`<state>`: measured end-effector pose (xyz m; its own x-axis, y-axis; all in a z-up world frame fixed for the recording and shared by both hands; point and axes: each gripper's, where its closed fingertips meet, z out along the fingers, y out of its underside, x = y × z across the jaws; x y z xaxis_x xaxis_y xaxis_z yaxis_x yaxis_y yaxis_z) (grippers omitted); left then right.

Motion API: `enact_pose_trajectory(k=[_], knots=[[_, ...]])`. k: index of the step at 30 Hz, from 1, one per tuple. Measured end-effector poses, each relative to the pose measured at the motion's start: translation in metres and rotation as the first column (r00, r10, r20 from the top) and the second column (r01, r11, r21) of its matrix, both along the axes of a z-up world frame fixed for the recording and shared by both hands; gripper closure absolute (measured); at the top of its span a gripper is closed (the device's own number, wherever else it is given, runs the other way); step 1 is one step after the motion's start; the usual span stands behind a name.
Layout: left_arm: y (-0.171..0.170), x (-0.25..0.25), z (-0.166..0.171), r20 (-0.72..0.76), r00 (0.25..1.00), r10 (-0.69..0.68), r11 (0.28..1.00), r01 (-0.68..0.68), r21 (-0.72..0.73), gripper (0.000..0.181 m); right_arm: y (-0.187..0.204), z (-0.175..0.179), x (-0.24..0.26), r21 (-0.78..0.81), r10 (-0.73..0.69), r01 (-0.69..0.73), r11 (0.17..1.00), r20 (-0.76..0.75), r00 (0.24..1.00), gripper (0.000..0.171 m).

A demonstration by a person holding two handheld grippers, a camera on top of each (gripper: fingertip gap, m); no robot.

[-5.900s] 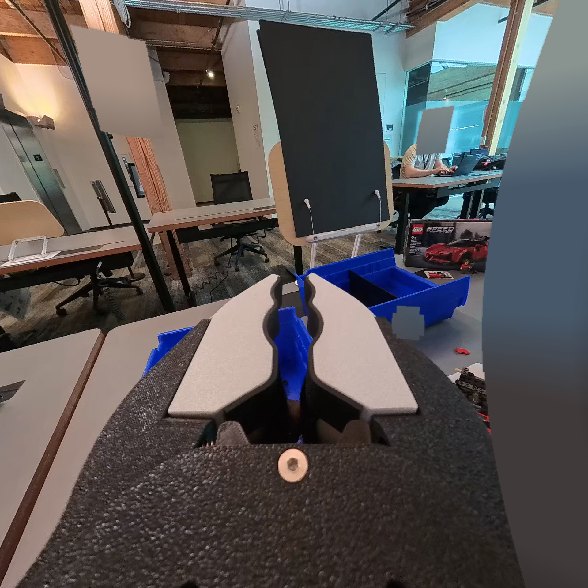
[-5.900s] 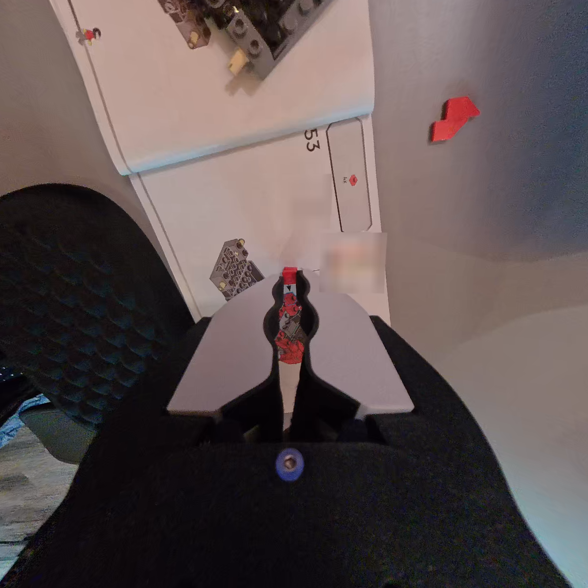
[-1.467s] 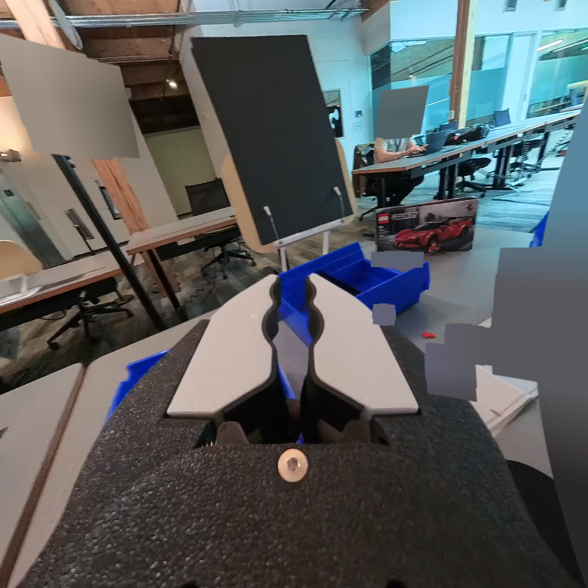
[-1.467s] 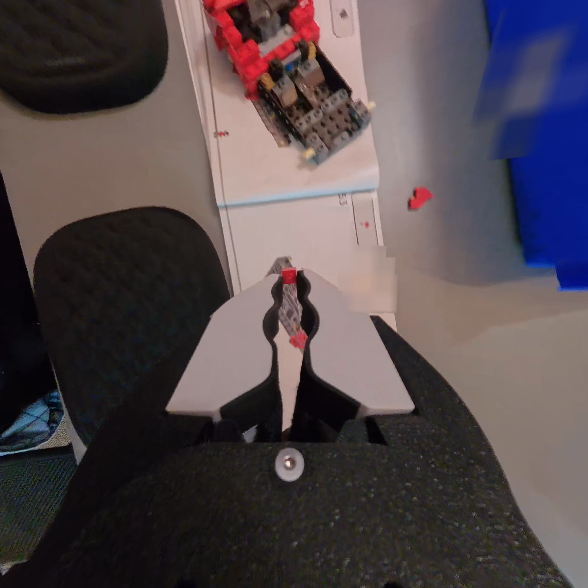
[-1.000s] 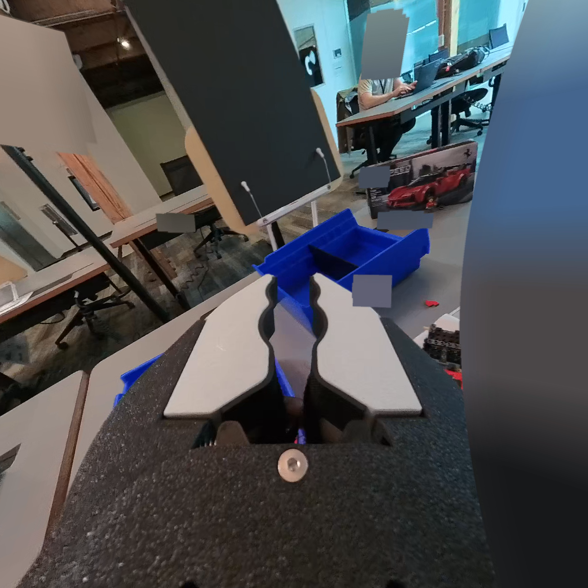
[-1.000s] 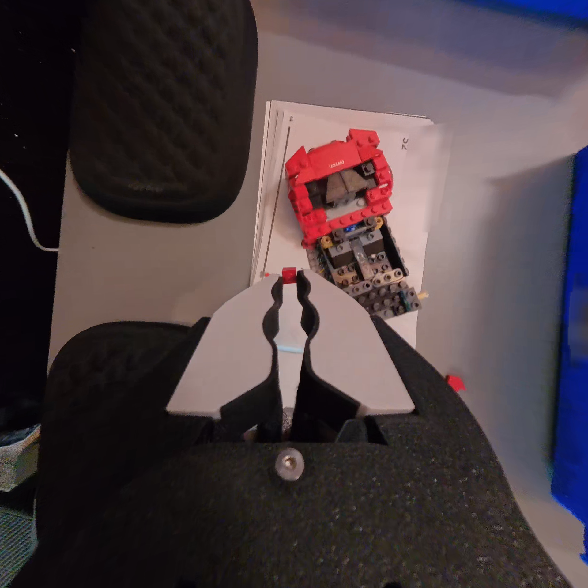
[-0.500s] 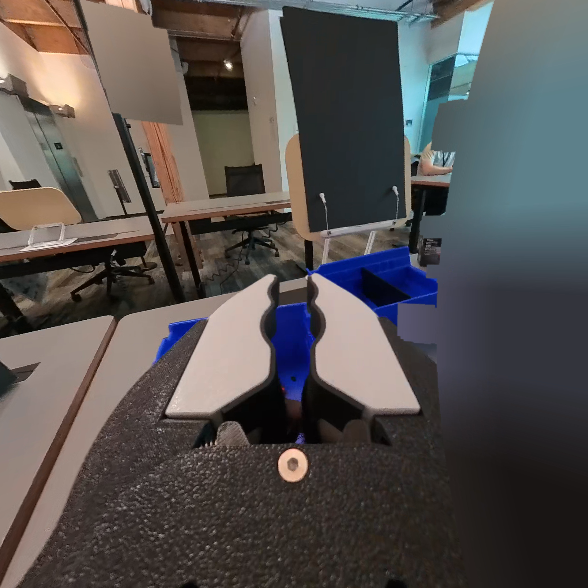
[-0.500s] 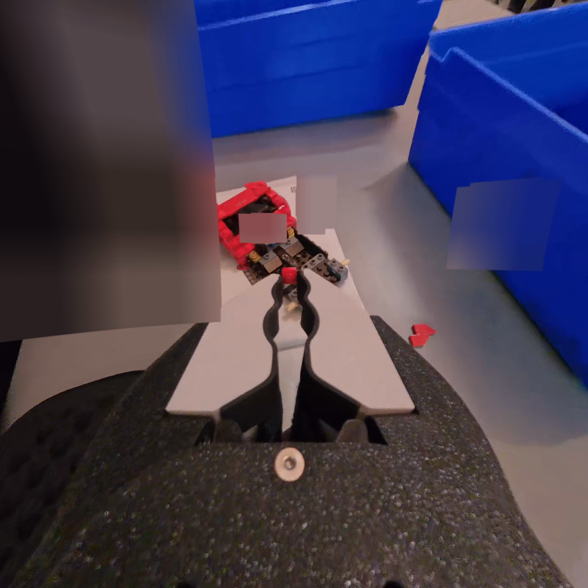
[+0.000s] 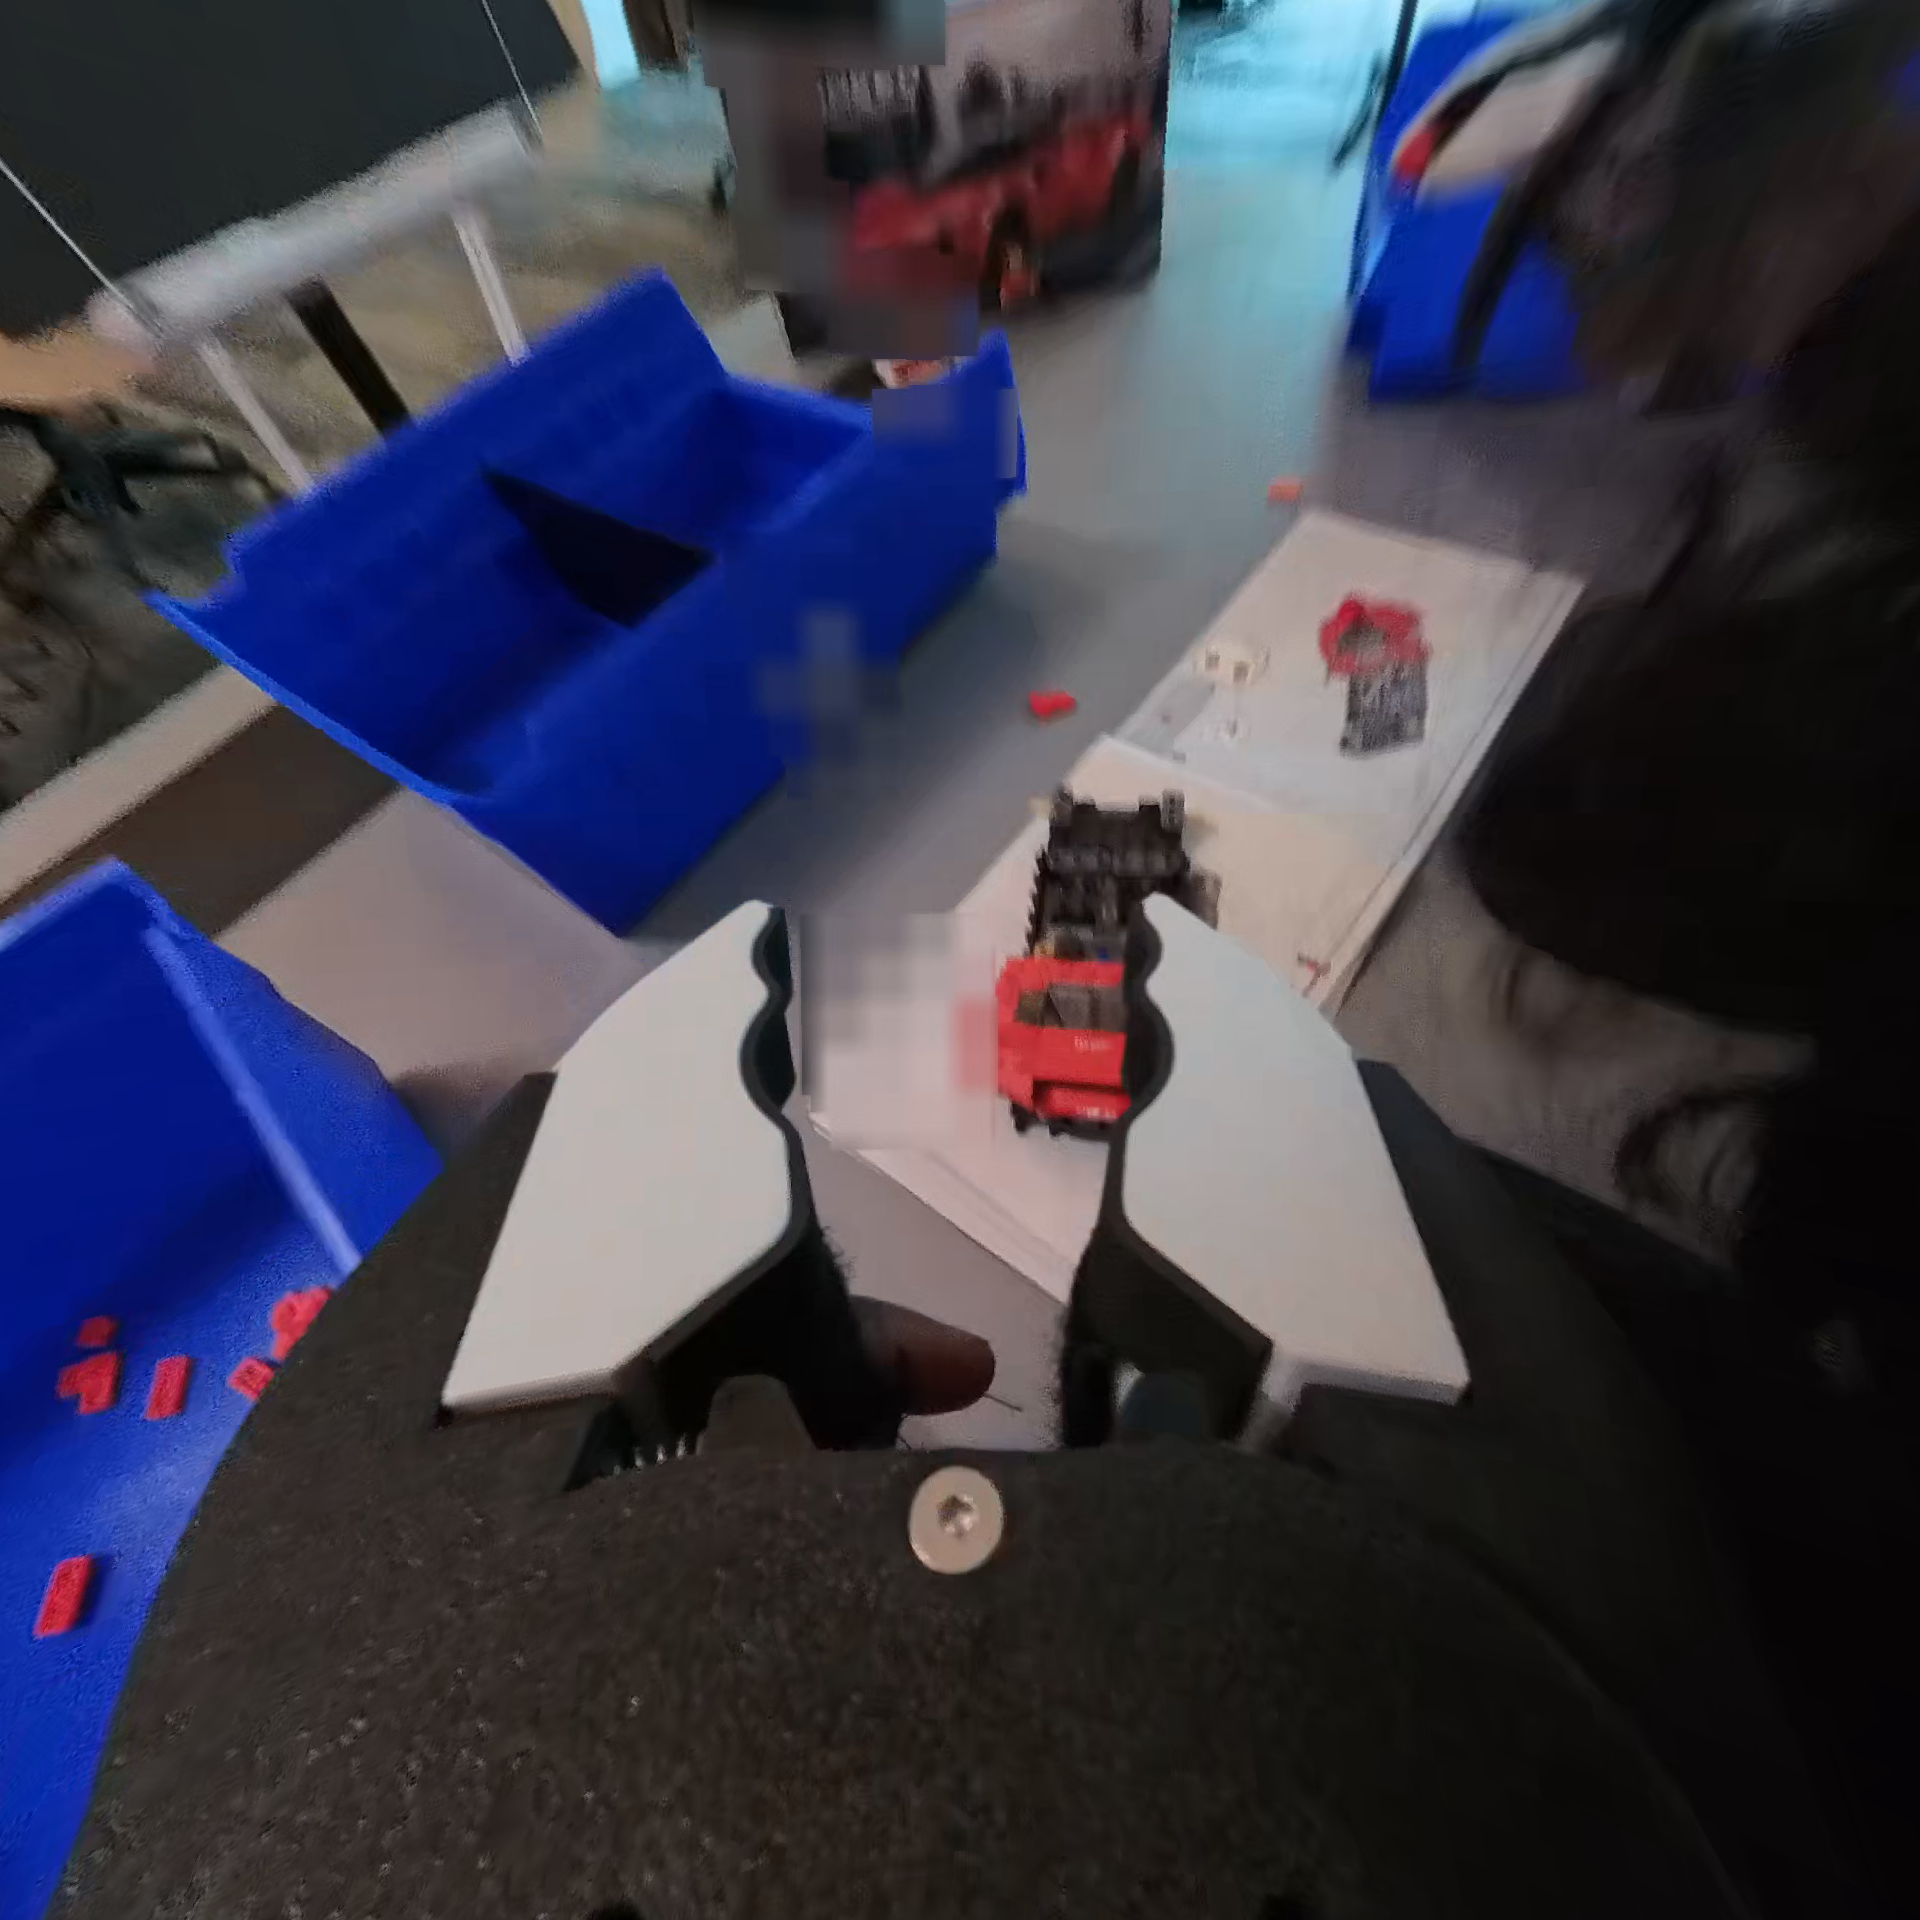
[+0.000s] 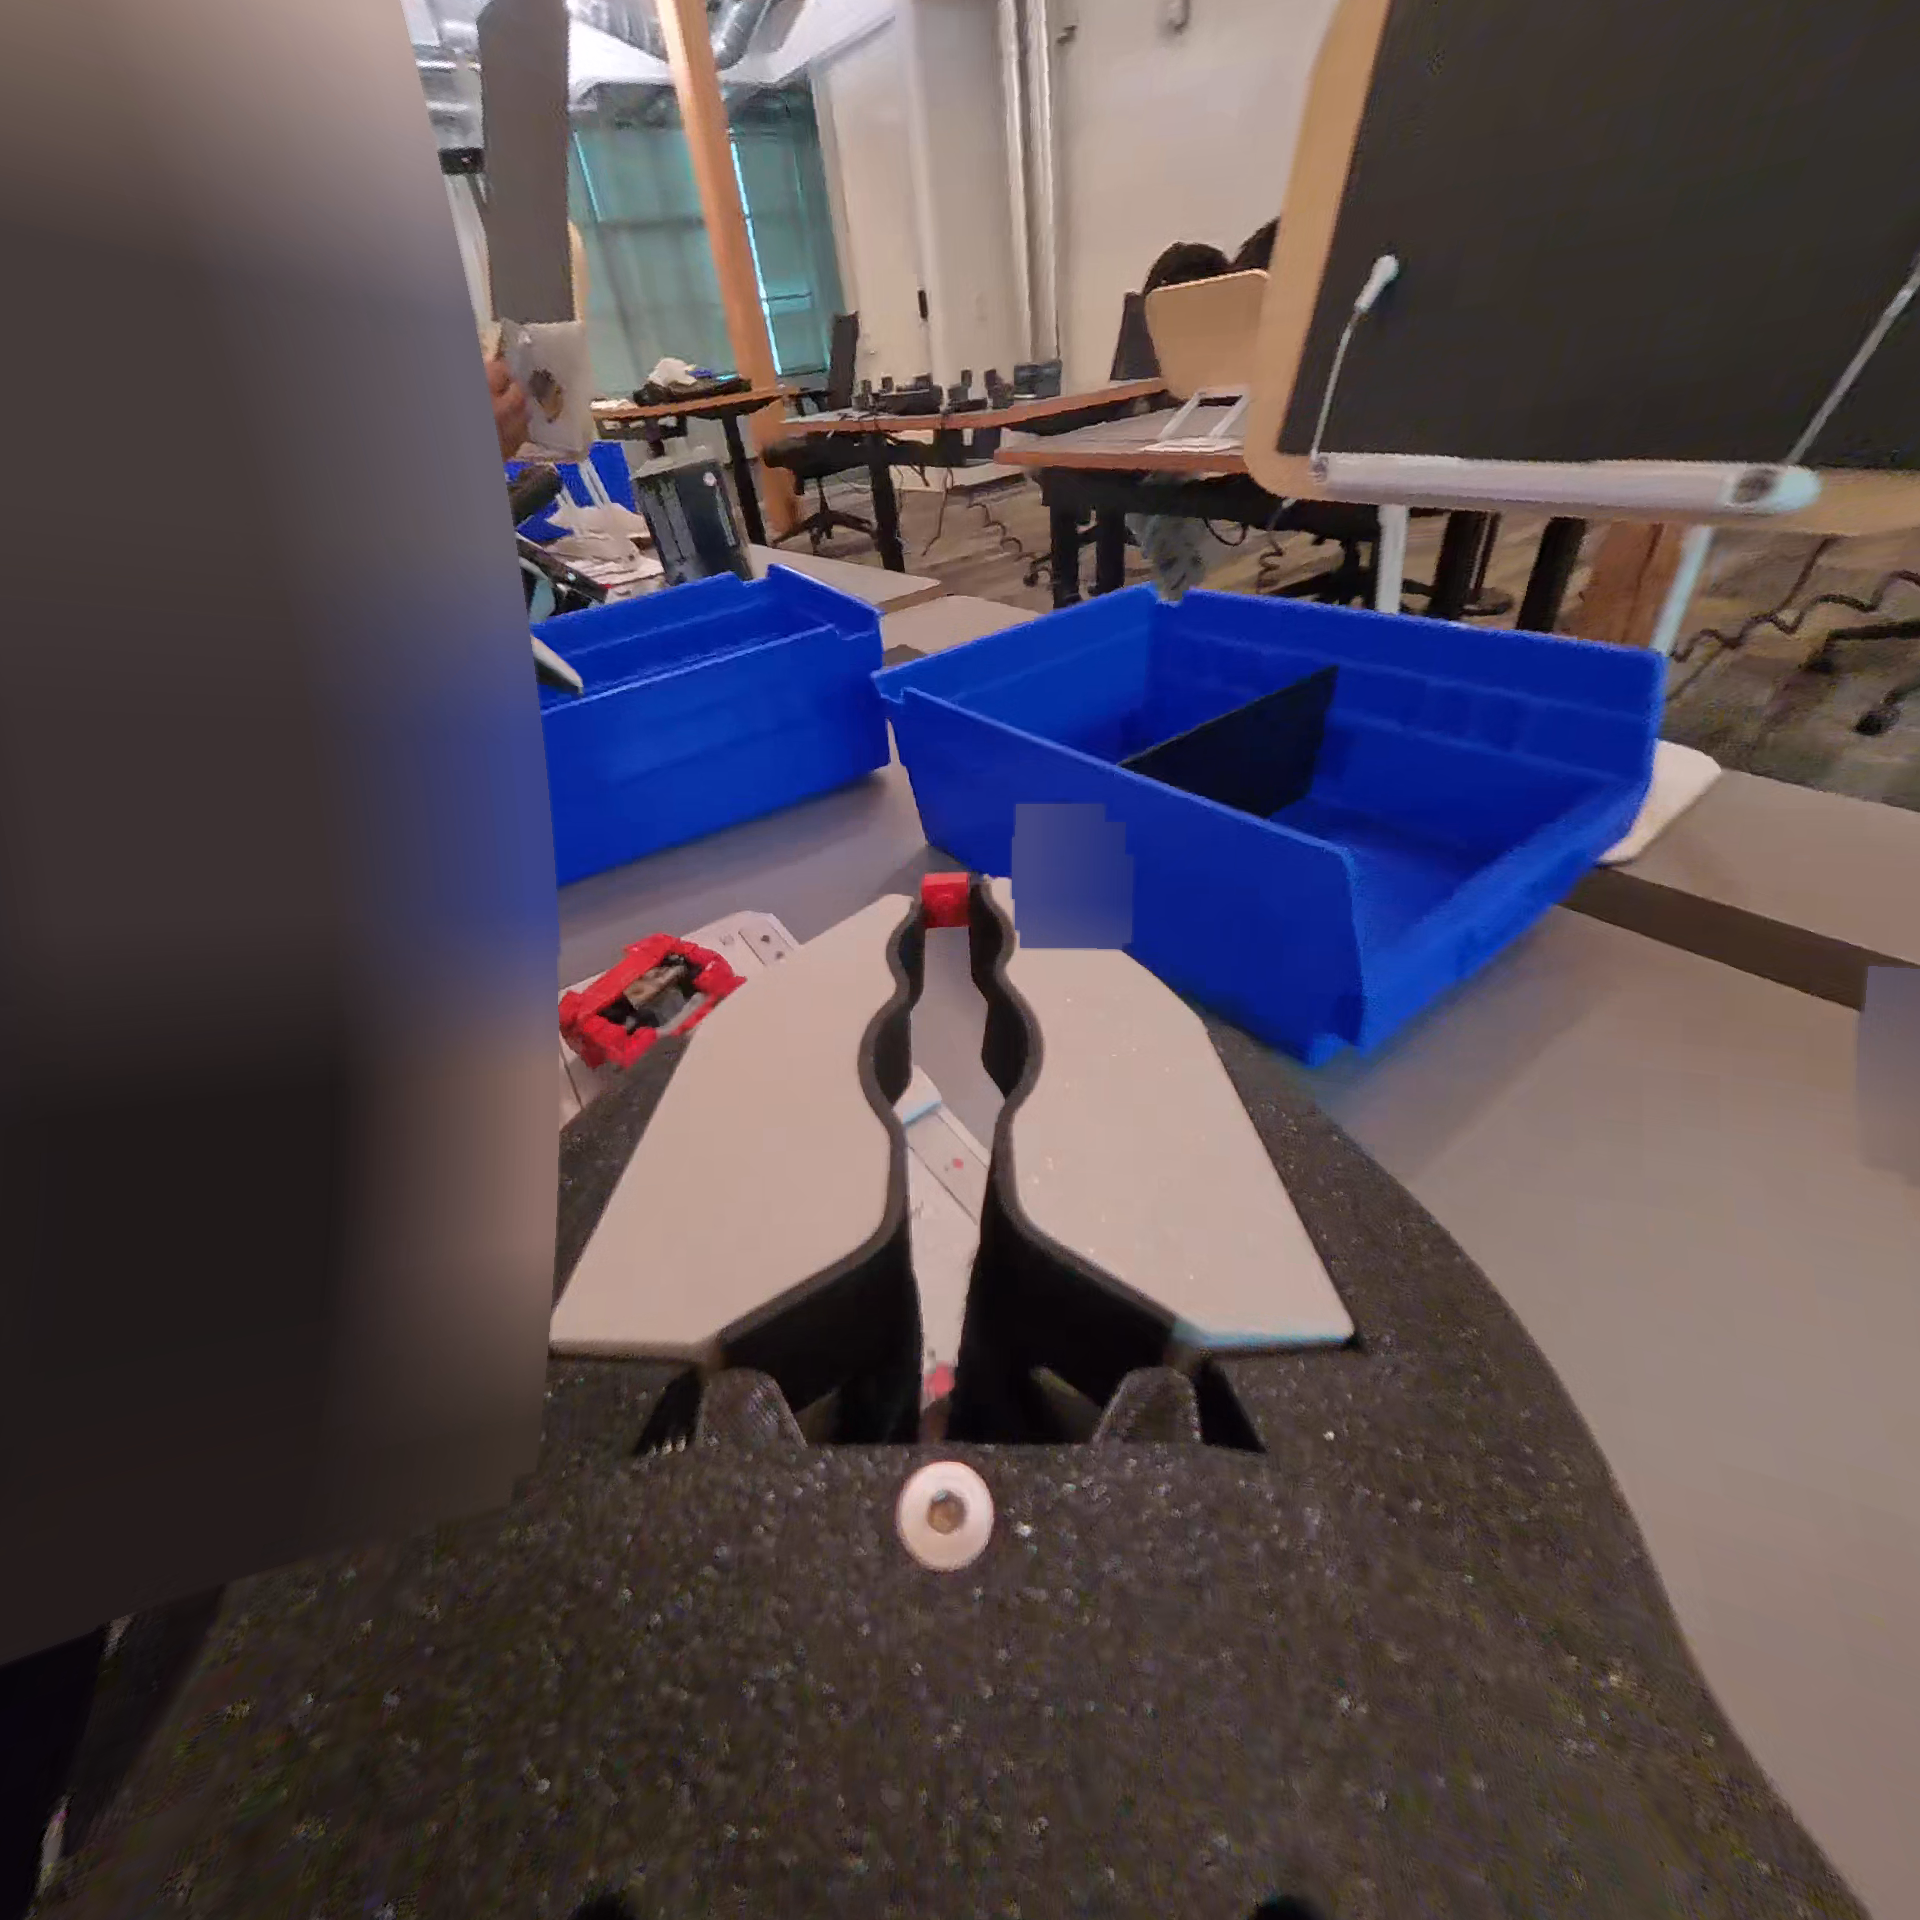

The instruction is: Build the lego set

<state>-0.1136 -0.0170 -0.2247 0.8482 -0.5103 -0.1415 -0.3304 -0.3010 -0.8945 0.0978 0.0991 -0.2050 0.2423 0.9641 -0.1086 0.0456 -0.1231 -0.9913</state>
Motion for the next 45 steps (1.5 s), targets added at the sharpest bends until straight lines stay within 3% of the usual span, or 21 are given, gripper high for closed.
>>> enact_pose_trajectory(k=[4, 10, 17, 25, 29, 34, 45], knots=[[0.001, 0.009, -0.035, -0.007, 1.000, 0.021, 0.996, -0.022, -0.081, 0.121, 0.000, -0.012, 0.016, -0.026, -0.013, 0.012, 1.000, -0.045, 0.999, 0.163], [0.005, 0.006, -0.042, 0.143, 0.984, 0.105, 0.992, -0.093, -0.083, 0.127, 0.000, -0.015, 0.007, -0.126, -0.004, -0.036, 0.991, -0.304, 0.953, 0.163], [-0.004, 0.009, -0.051, 0.180, 0.982, 0.055, 0.996, -0.041, -0.079, 0.115, 0.004, -0.037, 0.007, -0.190, -0.039, -0.010, 0.982, -0.253, 0.967, 0.163], [-0.001, 0.026, -0.044, 0.318, 0.947, -0.041, 0.999, 0.041, 0.010, 0.115, -0.002, -0.016, 0.012, 0.141, -0.038, 0.087, 0.986, -0.320, 0.947, 0.163], [0.004, 0.020, -0.035, 0.347, 0.938, -0.025, 0.999, 0.016, 0.028, 0.112, -0.001, -0.013, 0.014, 0.157, -0.050, 0.106, 0.982, -0.328, 0.943, 0.163], [0.006, 0.011, -0.032, 0.337, 0.941, 0.011, 0.999, -0.027, 0.043, 0.087, -0.001, -0.013, 0.014, 0.175, -0.055, 0.115, 0.978, -0.319, 0.946, 0.163], [-0.003, 0.010, -0.040, 0.290, 0.957, 0.019, 0.999, -0.033, 0.041, 0.087, -0.007, -0.027, -0.001, 0.218, -0.041, 0.080, 0.973, -0.176, 0.984, 0.163]])
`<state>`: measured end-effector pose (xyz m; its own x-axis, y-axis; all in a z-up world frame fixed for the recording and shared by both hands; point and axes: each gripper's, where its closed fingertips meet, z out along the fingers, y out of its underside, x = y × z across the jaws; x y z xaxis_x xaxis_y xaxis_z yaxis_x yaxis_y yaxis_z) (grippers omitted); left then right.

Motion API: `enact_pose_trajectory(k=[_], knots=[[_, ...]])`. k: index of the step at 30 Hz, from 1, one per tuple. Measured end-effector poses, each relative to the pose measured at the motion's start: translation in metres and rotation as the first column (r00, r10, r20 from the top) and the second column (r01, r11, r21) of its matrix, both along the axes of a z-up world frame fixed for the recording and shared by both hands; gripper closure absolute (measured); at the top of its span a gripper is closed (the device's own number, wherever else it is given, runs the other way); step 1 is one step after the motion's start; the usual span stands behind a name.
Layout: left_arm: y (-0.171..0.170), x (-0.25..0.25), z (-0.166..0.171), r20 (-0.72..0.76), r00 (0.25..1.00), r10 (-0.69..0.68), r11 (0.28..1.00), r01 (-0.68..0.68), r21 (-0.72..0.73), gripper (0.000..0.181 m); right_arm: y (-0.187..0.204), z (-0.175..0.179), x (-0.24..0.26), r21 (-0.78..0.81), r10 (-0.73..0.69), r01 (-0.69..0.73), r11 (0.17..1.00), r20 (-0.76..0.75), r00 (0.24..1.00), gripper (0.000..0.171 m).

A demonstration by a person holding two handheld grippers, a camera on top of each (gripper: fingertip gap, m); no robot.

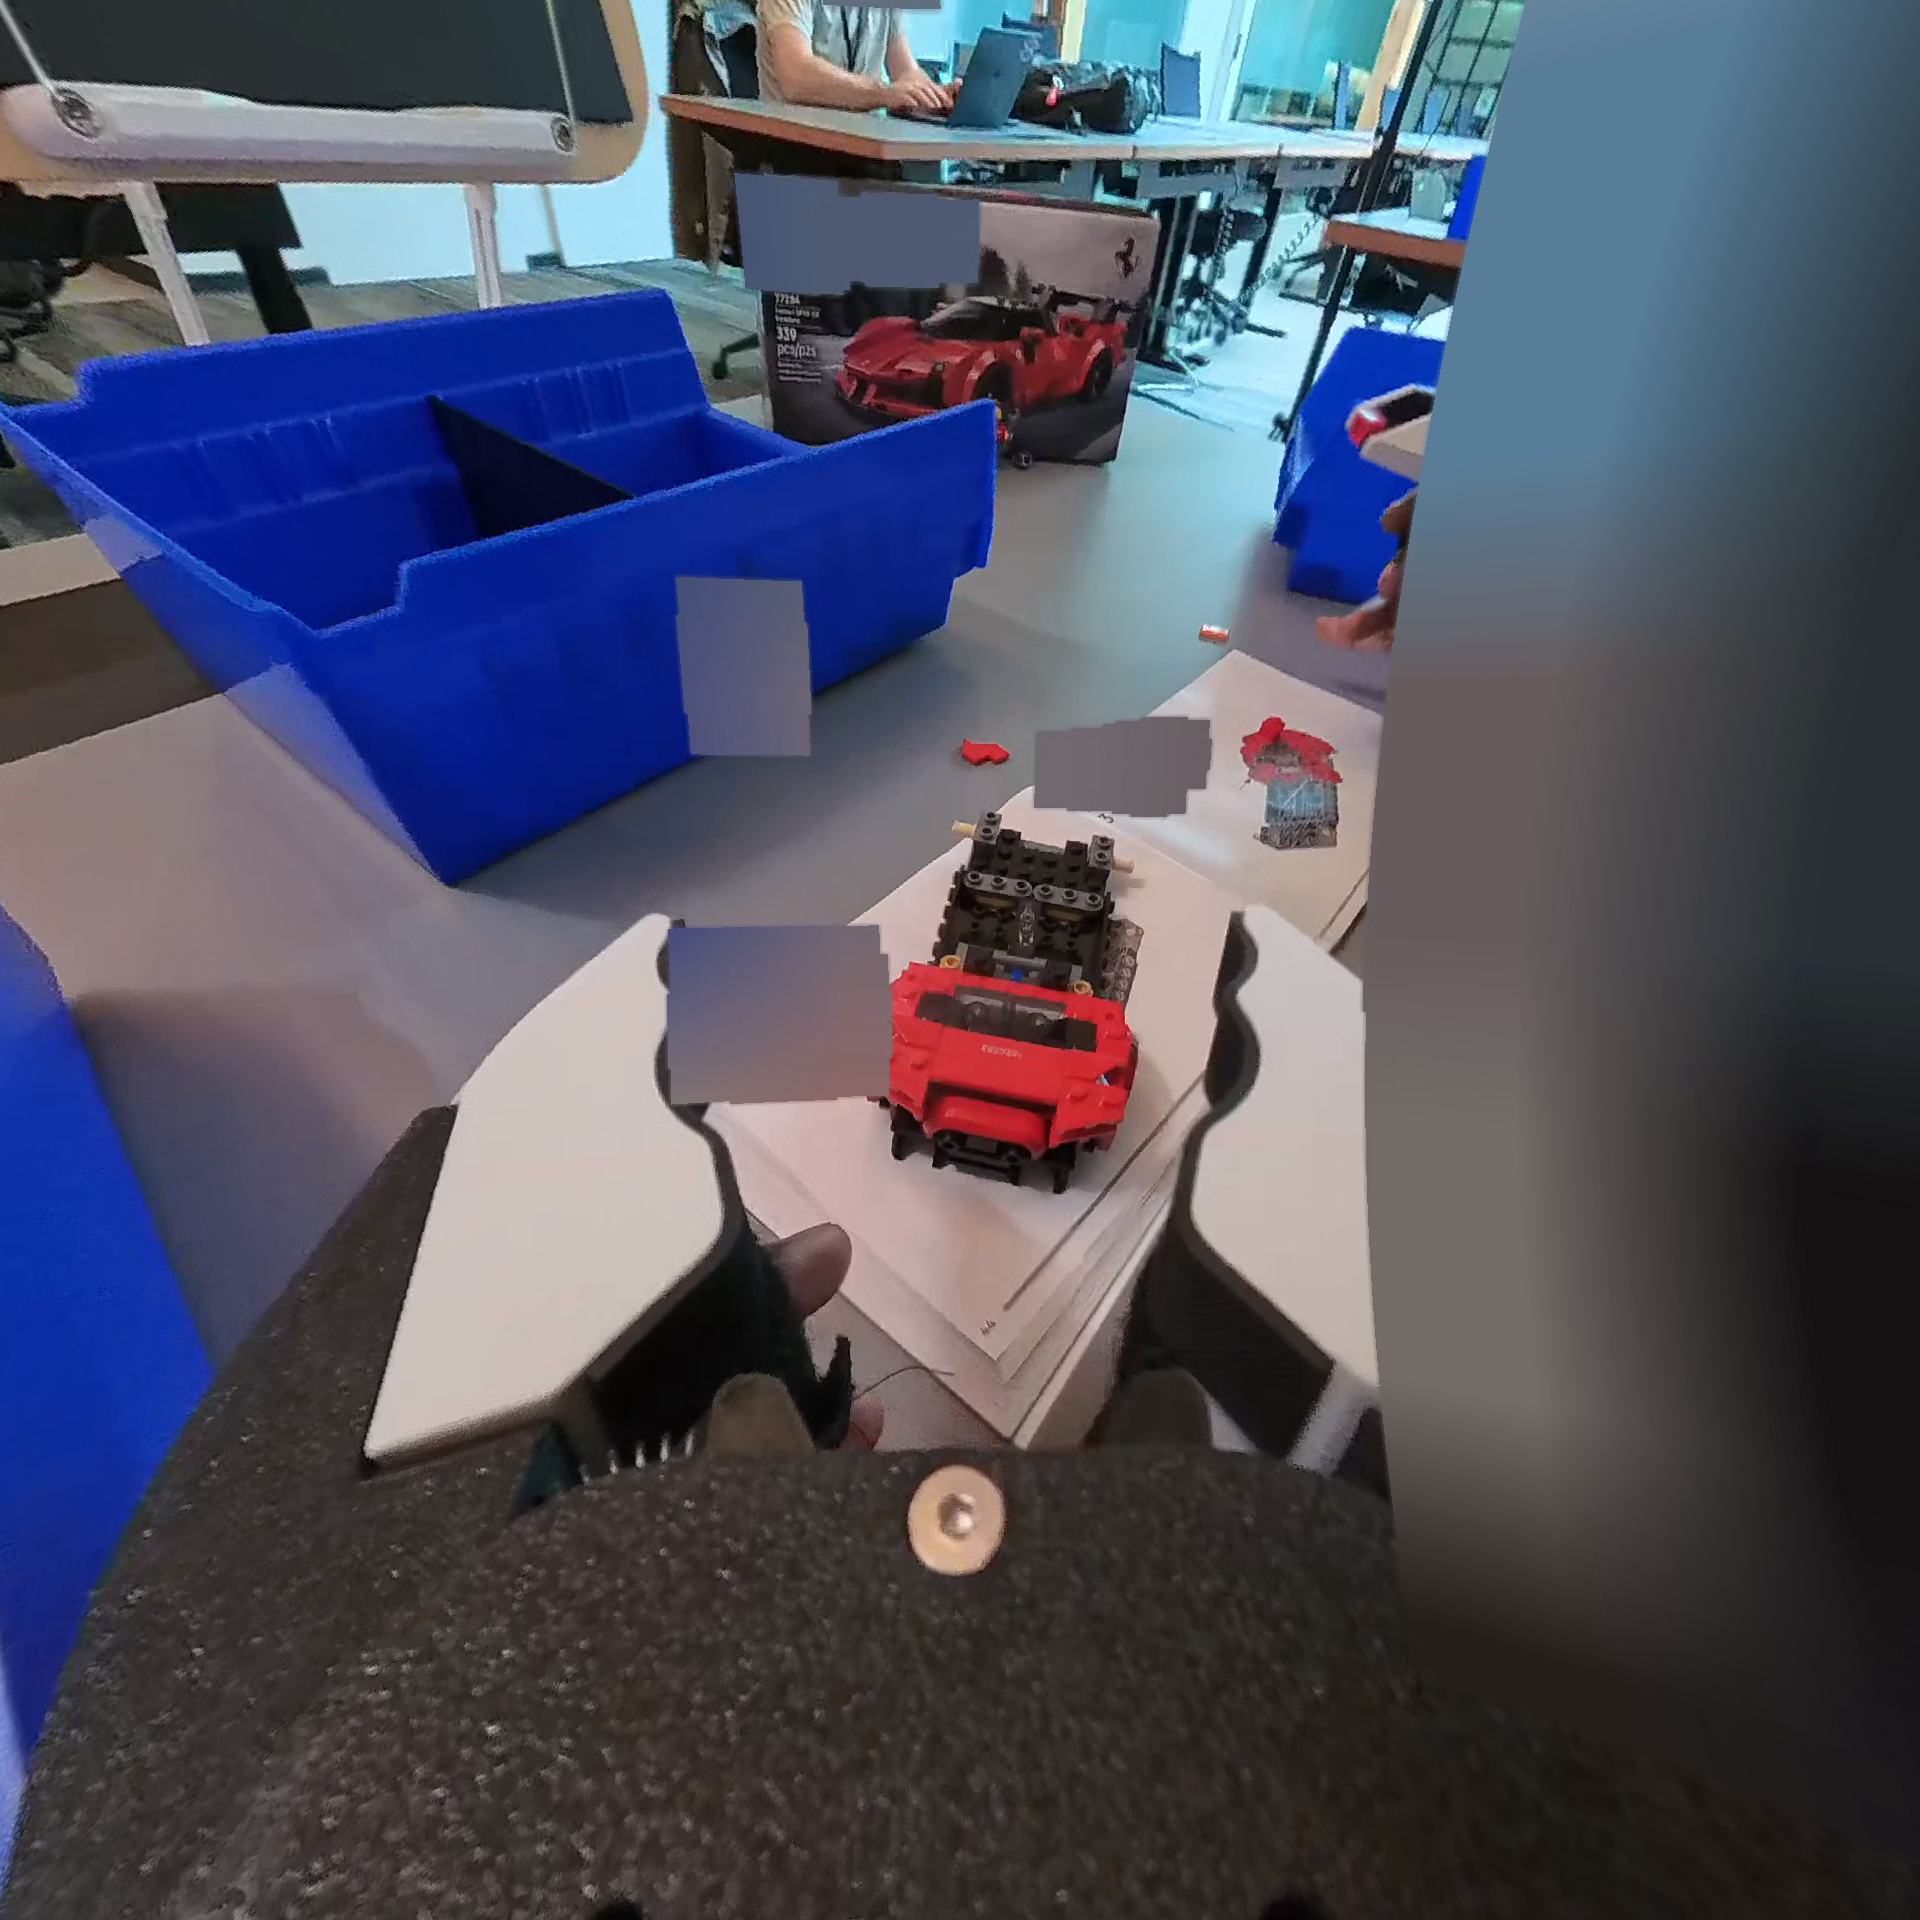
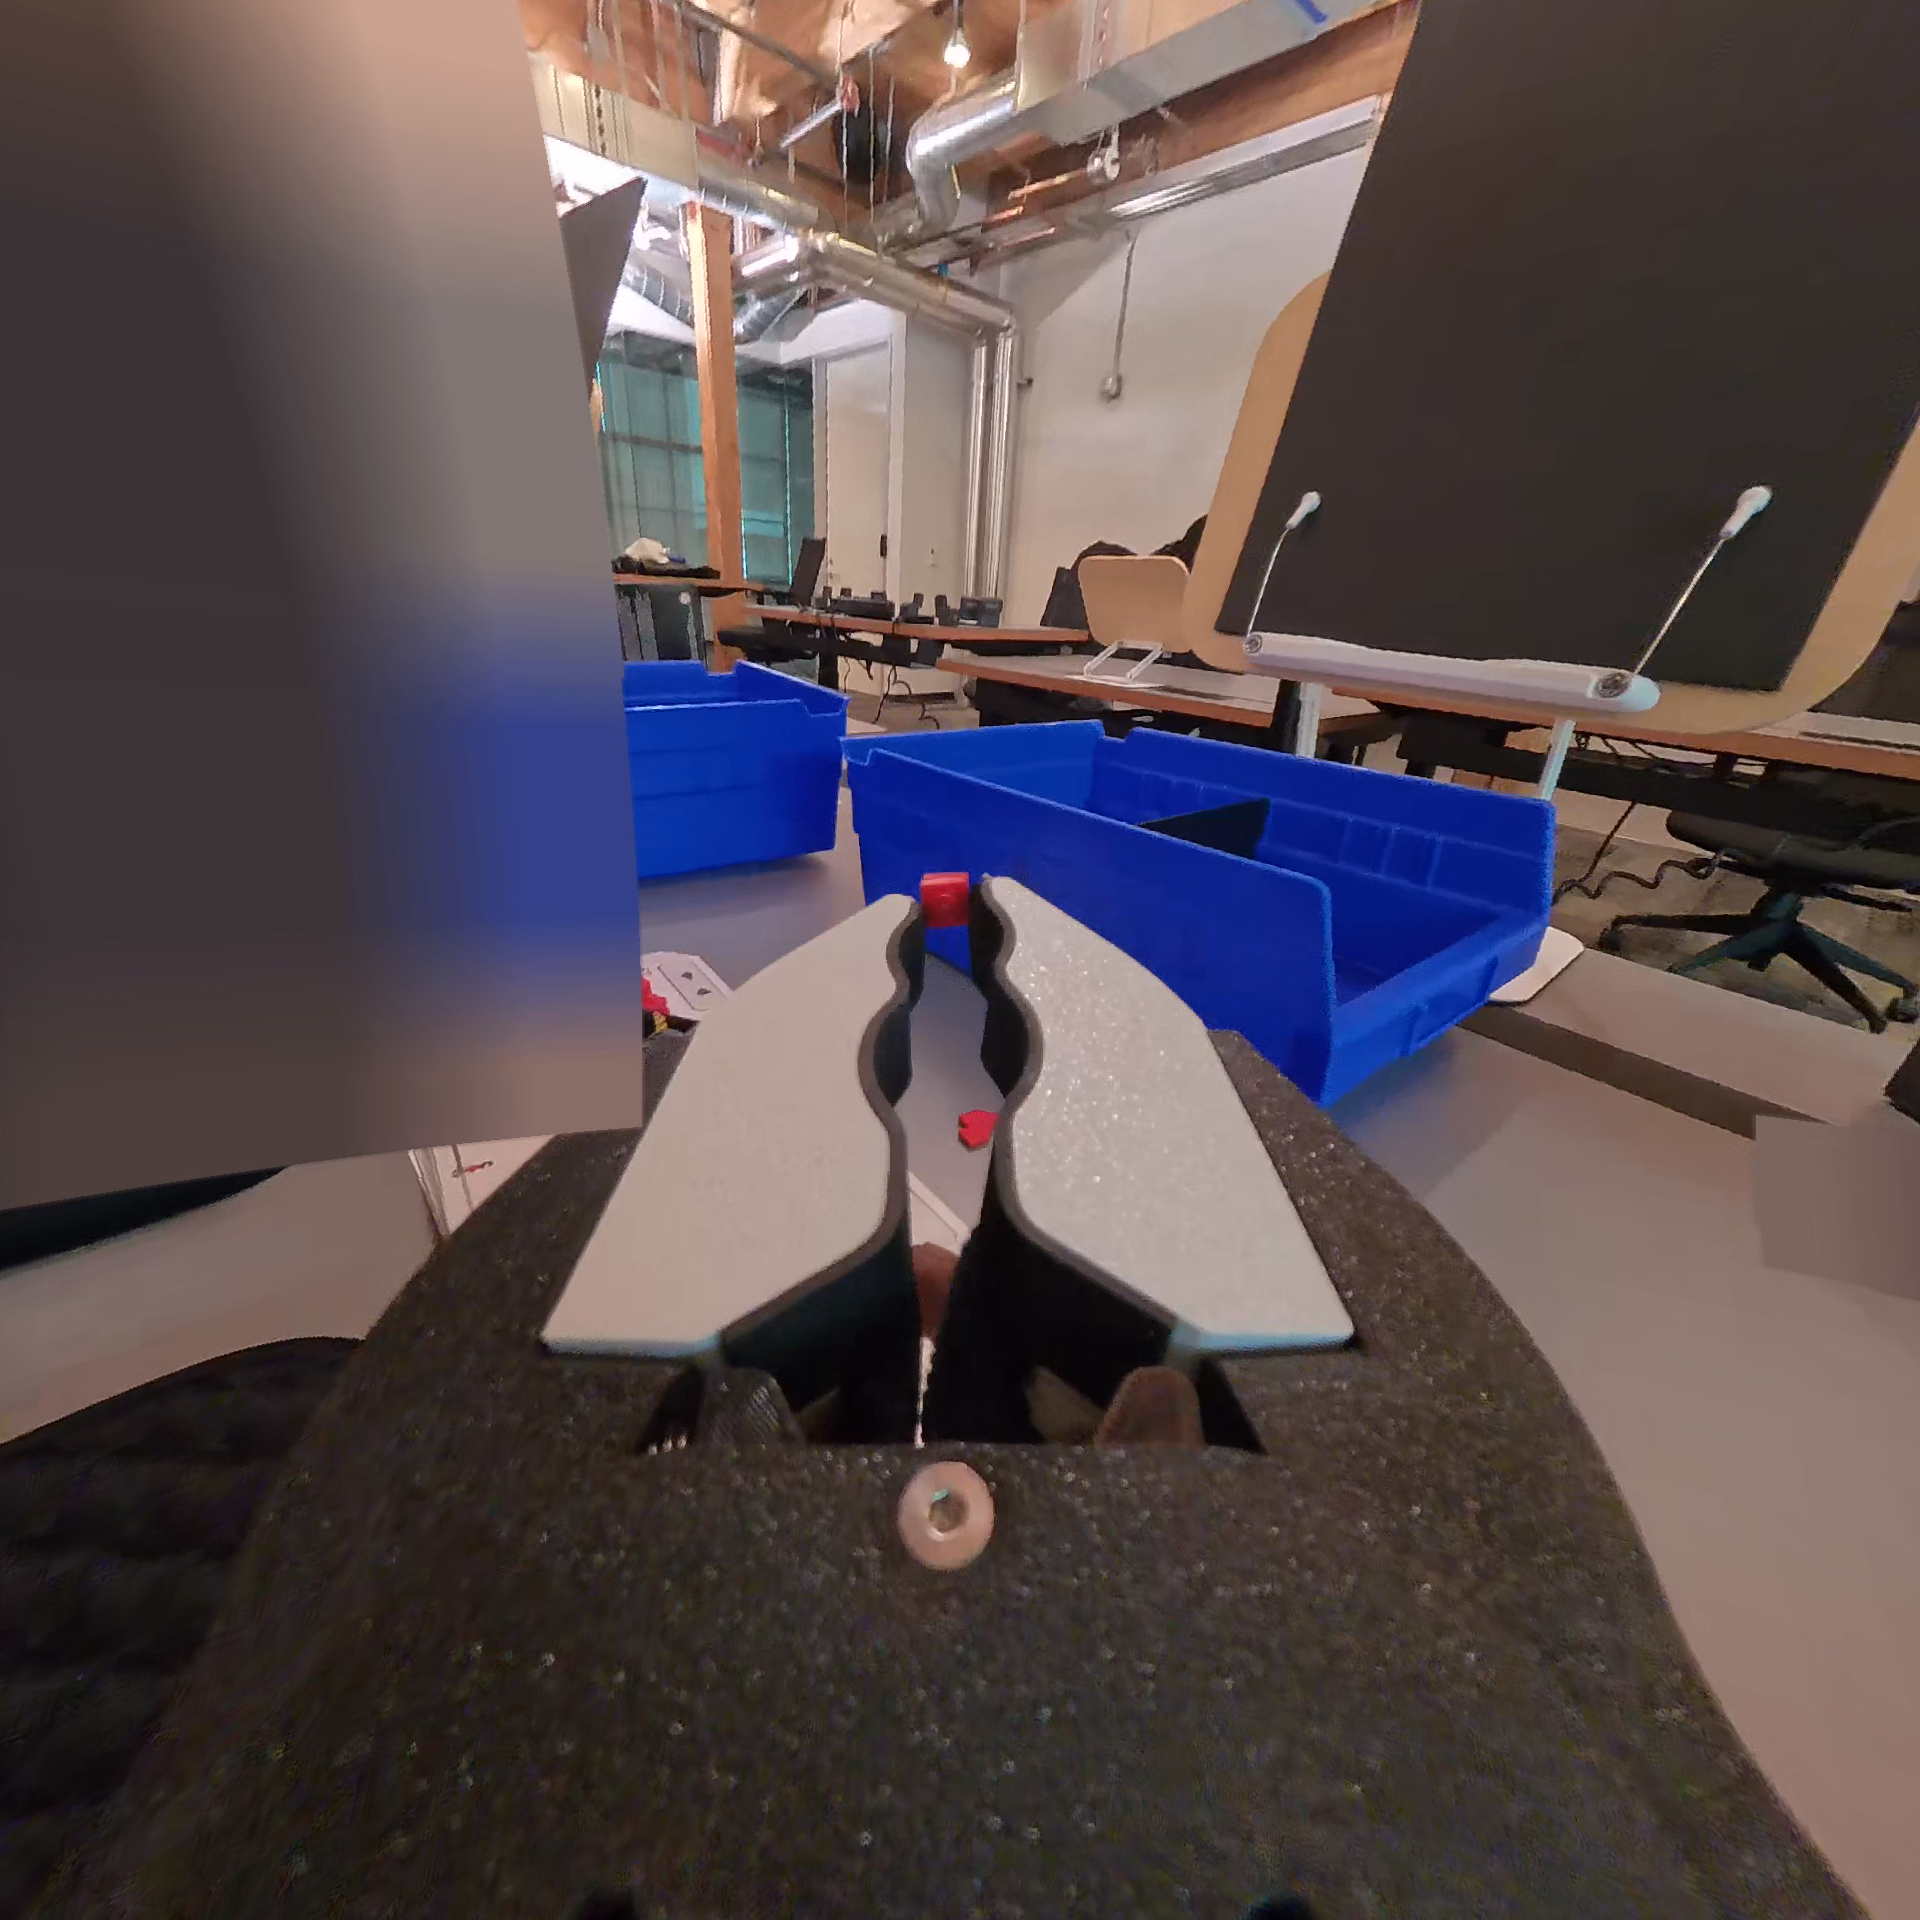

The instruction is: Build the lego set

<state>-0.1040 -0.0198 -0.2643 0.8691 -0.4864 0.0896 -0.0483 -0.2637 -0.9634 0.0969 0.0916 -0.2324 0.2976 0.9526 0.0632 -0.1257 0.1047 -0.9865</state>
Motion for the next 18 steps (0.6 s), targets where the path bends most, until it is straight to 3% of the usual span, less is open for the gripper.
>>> enact_pose_trajectory(k=[5, 9, 18], knots=[[-0.008, 0.002, -0.009, -0.049, 0.999, -0.013, 0.999, 0.012, -0.032, 0.093, 0.008, 0.000, 0.004, -0.041, -0.055, 0.054, 0.998, -0.009, 0.998, 0.163], [-0.007, 0.005, -0.008, -0.016, 1.000, -0.020, 0.999, 0.019, -0.038, 0.099, 0.007, 0.004, 0.007, -0.094, -0.024, 0.018, 0.995, -0.063, 0.998, 0.163], [-0.005, 0.016, -0.030, -0.096, 0.994, -0.060, 0.991, 0.048, -0.126, 0.106, 0.003, -0.004, -0.001, -0.071, -0.001, 0.002, 0.997, 0.005, 1.000, 0.163]])
